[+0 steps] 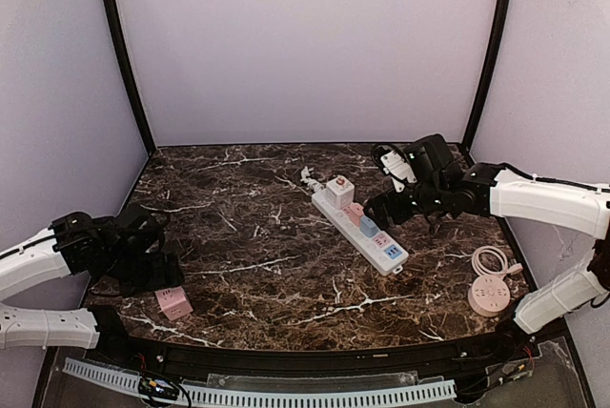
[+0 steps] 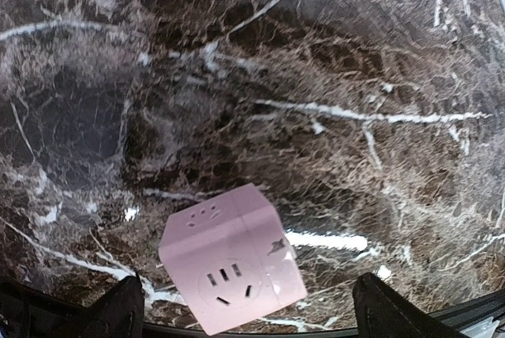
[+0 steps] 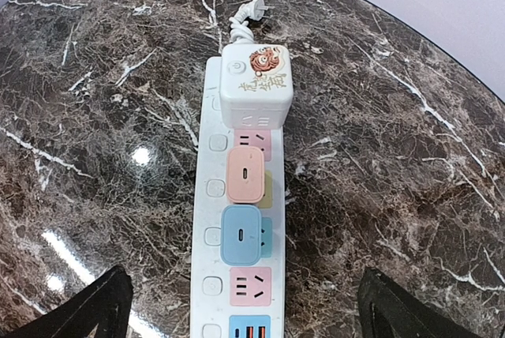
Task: Insert the plug
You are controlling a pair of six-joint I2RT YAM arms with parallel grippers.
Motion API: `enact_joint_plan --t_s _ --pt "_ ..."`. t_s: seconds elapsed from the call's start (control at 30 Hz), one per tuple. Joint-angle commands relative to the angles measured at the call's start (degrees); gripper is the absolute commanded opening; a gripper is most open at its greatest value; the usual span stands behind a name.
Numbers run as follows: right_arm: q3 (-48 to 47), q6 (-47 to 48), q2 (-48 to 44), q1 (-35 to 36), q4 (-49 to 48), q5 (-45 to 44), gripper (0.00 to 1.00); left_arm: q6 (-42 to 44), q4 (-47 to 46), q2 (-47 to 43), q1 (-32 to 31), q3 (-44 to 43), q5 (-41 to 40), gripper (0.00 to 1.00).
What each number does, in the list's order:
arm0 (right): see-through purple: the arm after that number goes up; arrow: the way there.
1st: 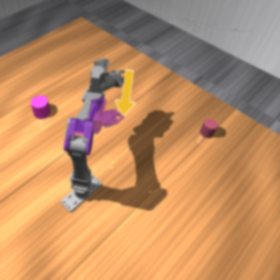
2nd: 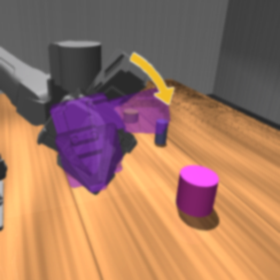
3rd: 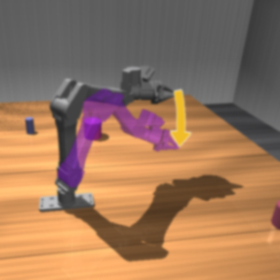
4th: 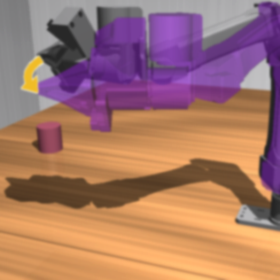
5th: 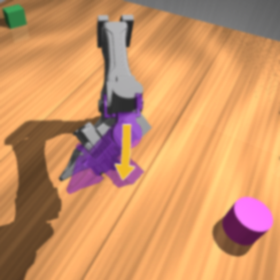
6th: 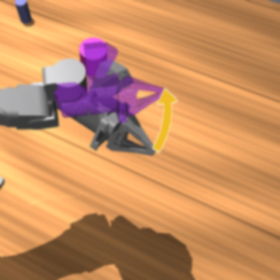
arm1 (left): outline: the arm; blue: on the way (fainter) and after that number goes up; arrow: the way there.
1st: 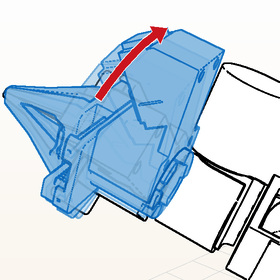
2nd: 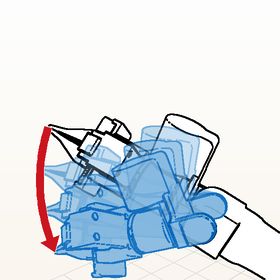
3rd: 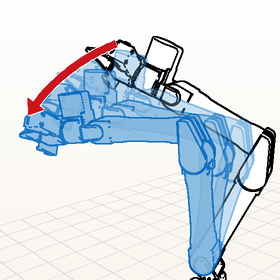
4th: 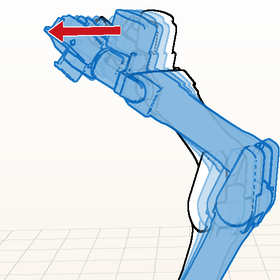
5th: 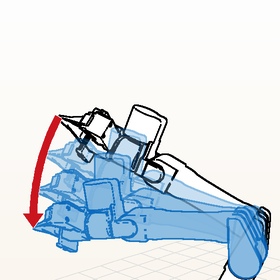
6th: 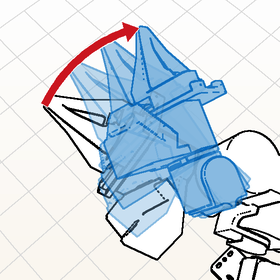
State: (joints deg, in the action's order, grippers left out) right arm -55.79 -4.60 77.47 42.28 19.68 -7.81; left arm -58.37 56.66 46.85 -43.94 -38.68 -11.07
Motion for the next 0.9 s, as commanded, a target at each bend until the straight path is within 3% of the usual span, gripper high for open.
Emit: enact_joint_plan --t_s 0.0,0.33,0.57,0.87 --pt "1.0 -0.3 0.0 0.5 -0.9 -1.5 0.99 -3.6 -1.1 -0.1 -0.3 5.7 4.3 0.91" --pt "0.8 -0.1 2.3 0.5 -0.8 -2.0 0.99 -6.9 -15.0 1.6 -1.3 13.3 10.9 0.74" --pt "0.9 0.3 2.0 0.5 -1.0 -2.1 0.99 -1.6 -18.2 14.2 -5.2 5.5 9.0 0.62" --pt "2.3 0.5 -1.3 0.4 -1.5 -1.5 0.99 7.1 -23.3 35.0 -10.3 -8.0 7.6 0.60"
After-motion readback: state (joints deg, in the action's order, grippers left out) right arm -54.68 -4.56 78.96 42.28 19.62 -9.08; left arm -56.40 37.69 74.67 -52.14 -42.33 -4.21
